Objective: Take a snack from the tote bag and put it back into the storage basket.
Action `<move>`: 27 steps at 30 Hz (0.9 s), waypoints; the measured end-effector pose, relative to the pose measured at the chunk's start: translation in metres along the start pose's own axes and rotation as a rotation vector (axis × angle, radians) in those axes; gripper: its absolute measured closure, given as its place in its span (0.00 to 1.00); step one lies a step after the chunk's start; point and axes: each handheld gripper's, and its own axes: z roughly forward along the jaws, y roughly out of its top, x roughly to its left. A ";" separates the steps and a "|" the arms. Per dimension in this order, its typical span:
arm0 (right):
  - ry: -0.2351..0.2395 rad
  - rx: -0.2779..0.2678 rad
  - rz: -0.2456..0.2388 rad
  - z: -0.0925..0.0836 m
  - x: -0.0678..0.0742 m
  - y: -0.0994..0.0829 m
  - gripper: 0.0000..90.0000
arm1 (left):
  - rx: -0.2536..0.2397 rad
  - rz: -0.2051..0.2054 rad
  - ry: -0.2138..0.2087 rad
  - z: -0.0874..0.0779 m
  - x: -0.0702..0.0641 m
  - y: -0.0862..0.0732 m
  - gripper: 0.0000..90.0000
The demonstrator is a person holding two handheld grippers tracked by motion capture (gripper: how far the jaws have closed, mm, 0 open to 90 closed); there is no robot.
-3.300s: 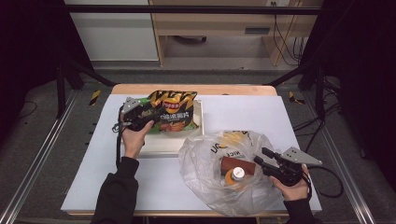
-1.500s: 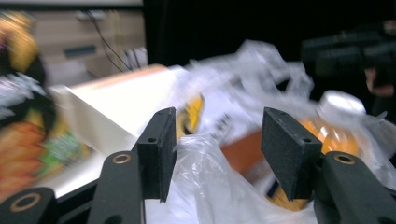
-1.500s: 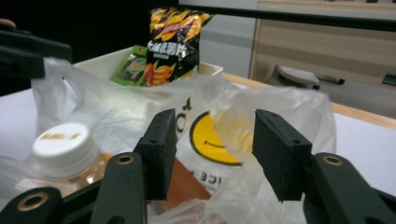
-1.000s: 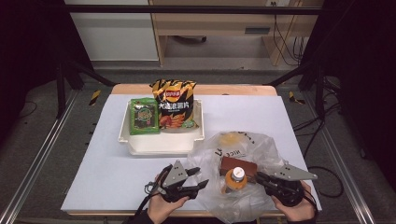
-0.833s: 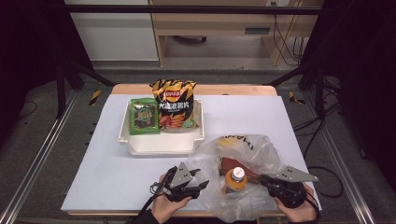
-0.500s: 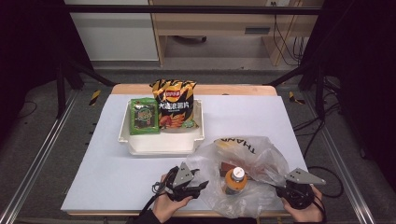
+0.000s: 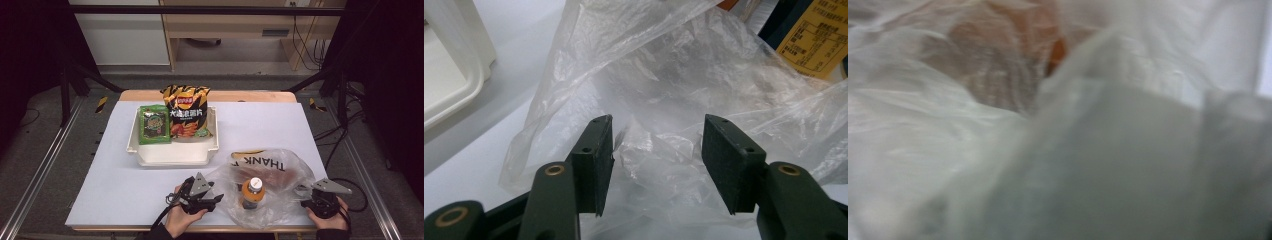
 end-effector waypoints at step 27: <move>0.125 -0.300 -0.081 -0.053 0.042 0.077 0.89 | -0.275 -0.024 -0.034 -0.040 0.010 0.061 0.65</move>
